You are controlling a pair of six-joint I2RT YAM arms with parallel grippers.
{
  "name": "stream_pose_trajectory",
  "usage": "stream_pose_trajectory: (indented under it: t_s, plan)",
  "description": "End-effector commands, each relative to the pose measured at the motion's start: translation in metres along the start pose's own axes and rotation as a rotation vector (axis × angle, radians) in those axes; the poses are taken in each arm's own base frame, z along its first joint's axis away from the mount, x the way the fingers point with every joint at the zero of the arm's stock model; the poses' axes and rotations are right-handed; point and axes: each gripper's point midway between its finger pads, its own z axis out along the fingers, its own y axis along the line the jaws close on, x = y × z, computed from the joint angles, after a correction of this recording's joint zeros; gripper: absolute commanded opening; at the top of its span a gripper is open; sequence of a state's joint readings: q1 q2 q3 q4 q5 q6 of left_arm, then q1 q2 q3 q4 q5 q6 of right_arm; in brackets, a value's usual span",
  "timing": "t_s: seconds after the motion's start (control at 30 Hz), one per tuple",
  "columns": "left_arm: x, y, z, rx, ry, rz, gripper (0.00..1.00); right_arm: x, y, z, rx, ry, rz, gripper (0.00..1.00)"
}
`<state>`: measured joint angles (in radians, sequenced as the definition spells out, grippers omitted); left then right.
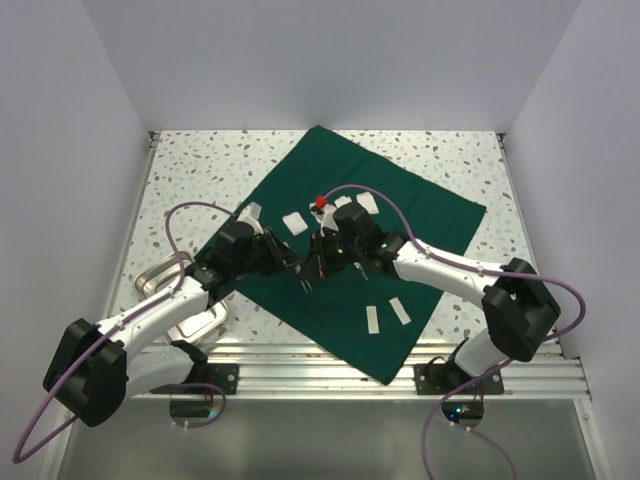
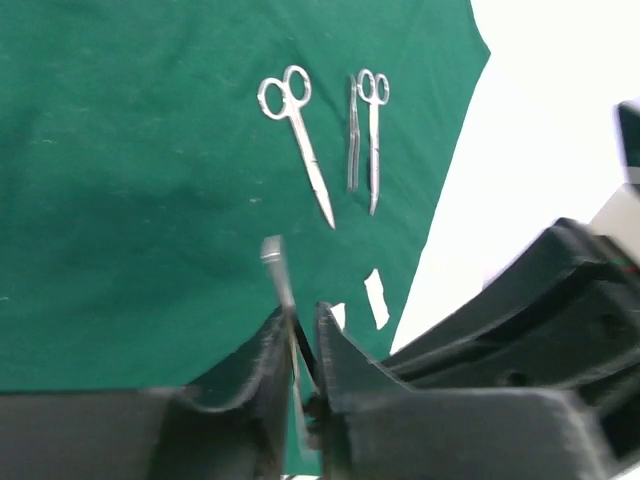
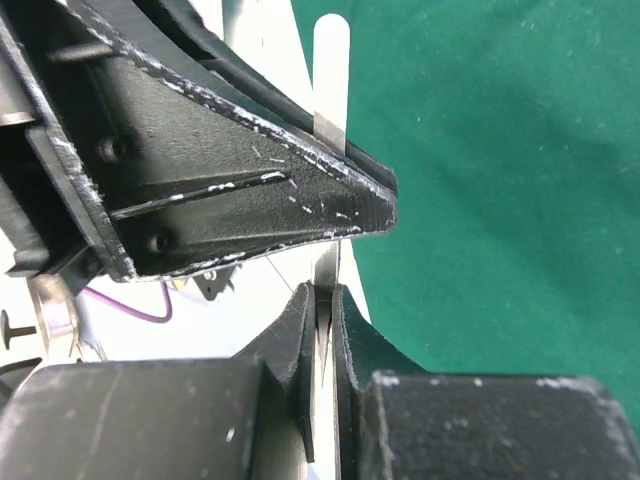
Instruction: Prepare the surgical pack
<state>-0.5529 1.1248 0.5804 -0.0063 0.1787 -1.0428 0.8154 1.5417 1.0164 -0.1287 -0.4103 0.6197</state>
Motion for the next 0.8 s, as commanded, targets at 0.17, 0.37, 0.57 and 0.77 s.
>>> stream_pose_trajectory:
  t_s: [0.17,0.37,0.57,0.77]
  plan:
    - [-0.019,-0.002,0.0,-0.073,-0.049,0.032,0.0,-0.011,0.023,-0.015,-0.03,-0.035,-0.039,0.35]
    - [-0.059,0.071,-0.069,-0.55,-0.121,0.032,0.0,-0.013,-0.02,-0.045,0.249,0.022,-0.155,0.98]
    - [-0.082,0.135,-0.142,-0.862,-0.141,-0.062,0.0,-0.013,-0.047,-0.061,0.268,0.073,-0.138,0.97]
    - [-0.086,0.173,-0.16,-1.039,-0.067,-0.075,0.0,-0.014,-0.053,-0.066,0.163,0.058,-0.046,0.97]
